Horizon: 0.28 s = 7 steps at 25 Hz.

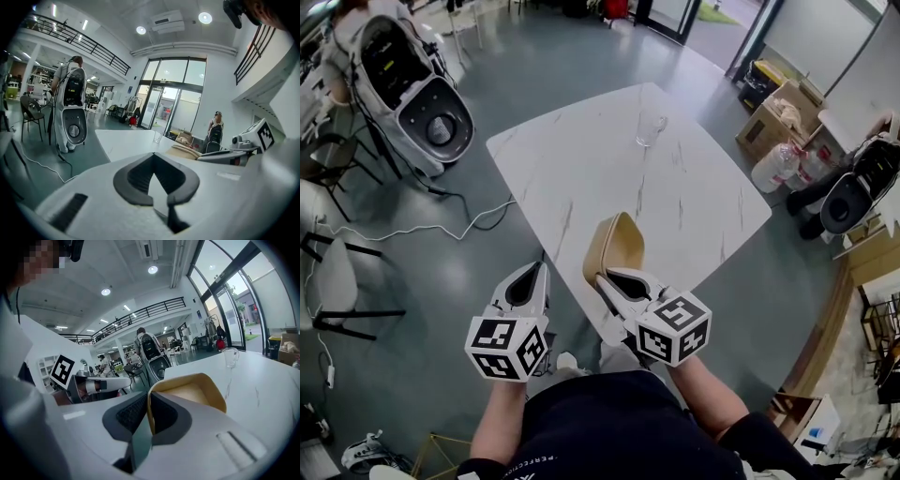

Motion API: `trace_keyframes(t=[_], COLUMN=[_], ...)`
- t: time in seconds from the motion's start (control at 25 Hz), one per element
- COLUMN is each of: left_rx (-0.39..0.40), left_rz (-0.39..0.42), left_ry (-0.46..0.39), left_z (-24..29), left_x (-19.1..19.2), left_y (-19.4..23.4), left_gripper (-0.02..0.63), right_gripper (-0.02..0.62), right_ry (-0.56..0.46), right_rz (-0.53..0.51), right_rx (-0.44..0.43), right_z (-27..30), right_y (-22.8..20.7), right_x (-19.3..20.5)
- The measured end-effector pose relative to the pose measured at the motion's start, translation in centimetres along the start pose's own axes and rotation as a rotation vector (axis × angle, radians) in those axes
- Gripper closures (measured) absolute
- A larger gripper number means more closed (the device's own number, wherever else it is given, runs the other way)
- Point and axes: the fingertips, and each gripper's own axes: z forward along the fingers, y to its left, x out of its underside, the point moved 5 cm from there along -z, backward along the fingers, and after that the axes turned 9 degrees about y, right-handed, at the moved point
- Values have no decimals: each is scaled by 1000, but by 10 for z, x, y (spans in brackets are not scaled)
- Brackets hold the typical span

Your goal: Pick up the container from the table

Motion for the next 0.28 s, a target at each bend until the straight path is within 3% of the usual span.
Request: trace_keyframes(t=[0.28], left_rx=[20], left_rz=[0], left_ry=[22], left_z=[13], left_x=[4], left_y=[-7], left_gripper=[617], right_gripper=[571], right_ry=[2], right_rz=[0], right_rx=[-2], right_z=[-1], right_y=[-10], right_x=[-1])
